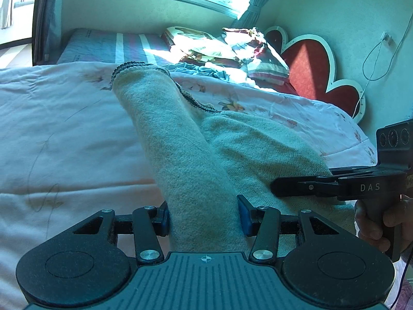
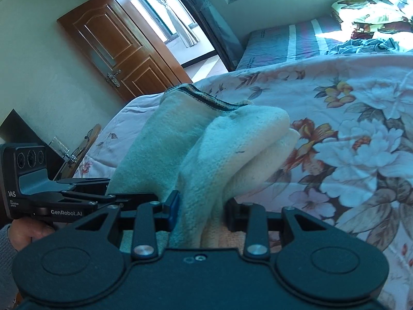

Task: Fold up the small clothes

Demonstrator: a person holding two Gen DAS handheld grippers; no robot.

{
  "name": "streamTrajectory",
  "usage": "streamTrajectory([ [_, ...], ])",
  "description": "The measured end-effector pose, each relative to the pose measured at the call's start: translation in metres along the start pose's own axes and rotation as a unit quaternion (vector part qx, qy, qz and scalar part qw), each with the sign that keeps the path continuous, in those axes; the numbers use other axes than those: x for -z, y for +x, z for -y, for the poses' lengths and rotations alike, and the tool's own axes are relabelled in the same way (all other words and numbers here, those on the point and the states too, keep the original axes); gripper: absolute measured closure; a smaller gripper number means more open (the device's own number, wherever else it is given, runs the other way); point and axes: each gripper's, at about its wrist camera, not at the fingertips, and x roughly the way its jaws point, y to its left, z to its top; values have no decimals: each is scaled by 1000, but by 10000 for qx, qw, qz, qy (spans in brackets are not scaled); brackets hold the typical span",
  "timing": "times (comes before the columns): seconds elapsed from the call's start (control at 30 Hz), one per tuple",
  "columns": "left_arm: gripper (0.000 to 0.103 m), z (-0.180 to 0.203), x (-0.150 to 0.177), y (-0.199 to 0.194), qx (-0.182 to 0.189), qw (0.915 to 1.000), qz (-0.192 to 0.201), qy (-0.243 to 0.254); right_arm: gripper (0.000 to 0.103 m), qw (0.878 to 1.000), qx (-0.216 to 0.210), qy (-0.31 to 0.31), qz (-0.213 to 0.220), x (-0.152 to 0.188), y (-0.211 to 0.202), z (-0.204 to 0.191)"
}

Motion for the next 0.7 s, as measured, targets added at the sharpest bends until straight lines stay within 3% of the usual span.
streamTrajectory([
  [0.2,54,-37,31,1,49,9995,-193,-263,69,9995,-22,117,-303,21,34,-12],
  [0.33,53,-52,48,10,218,9983,-175,-508,68,9978,71,542,-381,43,42,-1],
  [0.47,33,-61,62,17,201,9967,76,-780,67,9936,-148,1093,-244,56,42,20],
  [0.53,33,-62,66,16,246,9961,209,-826,67,9924,-188,1196,-204,56,41,22],
  [0.57,29,-62,67,12,189,9961,248,-829,62,9932,-151,1136,-200,56,39,20],
  [0.67,29,-65,67,-20,-111,9951,592,-779,28,9944,229,1035,-28,50,16,15],
  [0.7,29,-65,66,-32,-289,9940,760,-738,33,9947,418,915,225,48,1,12],
])
